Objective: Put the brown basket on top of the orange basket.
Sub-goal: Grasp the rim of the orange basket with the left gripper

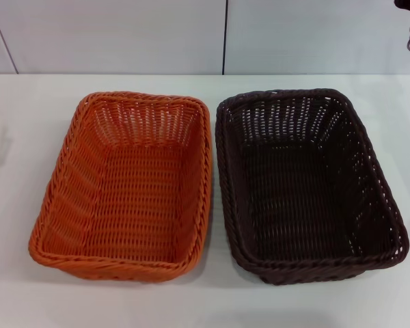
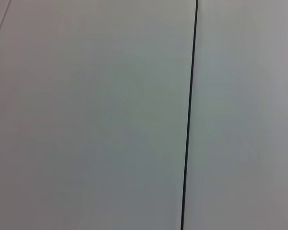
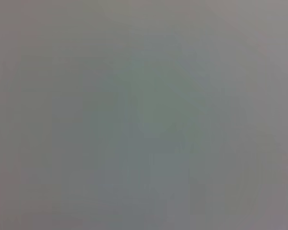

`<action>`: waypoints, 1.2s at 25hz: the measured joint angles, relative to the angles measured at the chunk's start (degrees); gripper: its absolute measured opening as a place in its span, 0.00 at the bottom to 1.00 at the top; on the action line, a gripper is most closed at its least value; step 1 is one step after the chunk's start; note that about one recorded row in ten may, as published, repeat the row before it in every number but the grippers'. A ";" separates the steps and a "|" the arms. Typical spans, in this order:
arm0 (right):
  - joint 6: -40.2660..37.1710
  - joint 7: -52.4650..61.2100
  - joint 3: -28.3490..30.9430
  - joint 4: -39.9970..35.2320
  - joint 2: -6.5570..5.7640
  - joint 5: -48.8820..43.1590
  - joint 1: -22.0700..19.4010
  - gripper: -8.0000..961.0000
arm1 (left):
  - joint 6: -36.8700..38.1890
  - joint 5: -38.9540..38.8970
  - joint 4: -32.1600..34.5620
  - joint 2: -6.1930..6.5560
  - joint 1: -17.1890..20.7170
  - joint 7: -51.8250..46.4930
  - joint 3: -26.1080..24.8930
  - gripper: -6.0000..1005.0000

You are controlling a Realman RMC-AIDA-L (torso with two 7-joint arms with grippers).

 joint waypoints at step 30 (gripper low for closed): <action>-5.91 -0.10 1.20 -3.48 -0.37 -0.01 0.11 0.63 | -5.56 0.04 1.37 -0.43 -1.53 -0.06 -3.76 0.78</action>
